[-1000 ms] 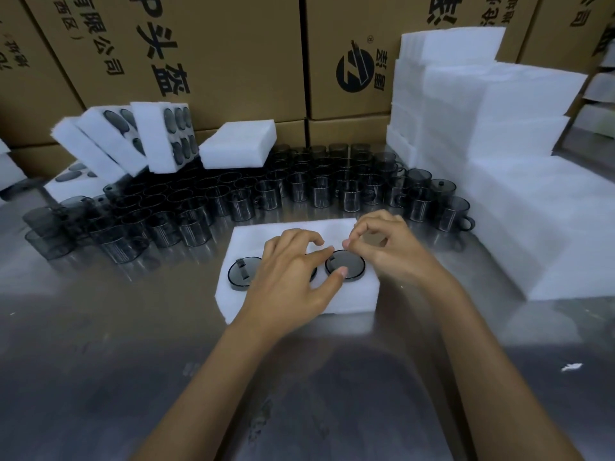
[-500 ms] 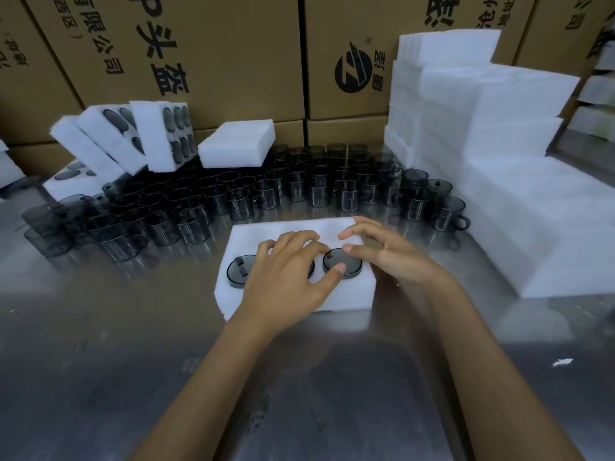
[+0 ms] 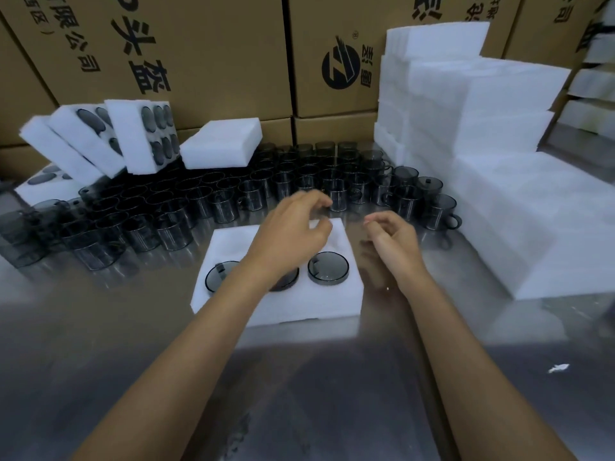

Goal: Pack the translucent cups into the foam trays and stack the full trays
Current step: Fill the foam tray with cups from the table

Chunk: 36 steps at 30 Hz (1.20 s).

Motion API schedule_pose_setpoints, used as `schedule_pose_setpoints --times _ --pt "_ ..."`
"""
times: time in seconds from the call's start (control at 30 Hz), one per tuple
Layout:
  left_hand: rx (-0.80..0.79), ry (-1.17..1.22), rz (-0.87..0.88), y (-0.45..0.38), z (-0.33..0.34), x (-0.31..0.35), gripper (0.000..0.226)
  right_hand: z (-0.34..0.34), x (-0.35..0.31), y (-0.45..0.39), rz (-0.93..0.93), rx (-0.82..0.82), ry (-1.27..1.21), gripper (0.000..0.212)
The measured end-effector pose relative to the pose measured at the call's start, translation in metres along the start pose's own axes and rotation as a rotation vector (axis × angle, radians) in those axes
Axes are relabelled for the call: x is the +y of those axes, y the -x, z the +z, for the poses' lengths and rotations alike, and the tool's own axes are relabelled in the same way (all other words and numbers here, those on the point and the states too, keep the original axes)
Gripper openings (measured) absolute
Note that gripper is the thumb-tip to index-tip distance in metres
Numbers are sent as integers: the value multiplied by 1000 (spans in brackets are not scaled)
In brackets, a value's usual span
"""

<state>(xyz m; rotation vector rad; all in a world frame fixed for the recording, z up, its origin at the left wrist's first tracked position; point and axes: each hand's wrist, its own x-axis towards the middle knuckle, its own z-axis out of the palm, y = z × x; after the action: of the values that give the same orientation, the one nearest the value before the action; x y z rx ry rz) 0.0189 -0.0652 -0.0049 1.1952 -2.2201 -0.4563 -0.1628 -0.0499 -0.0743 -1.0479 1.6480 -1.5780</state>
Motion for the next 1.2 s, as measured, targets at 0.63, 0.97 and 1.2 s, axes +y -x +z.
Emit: schedule_pose_setpoints --times 0.63,0.97,1.2 --pt "-121 -200 61 -104 40 -25 6 5 8 -13 -76 65 213 11" --pt "113 48 96 -30 -27 -11 13 11 -36 8 -332 -95 -85 18" --pt "-74 333 -11 -11 -26 -23 20 6 -39 25 -286 -159 3 24"
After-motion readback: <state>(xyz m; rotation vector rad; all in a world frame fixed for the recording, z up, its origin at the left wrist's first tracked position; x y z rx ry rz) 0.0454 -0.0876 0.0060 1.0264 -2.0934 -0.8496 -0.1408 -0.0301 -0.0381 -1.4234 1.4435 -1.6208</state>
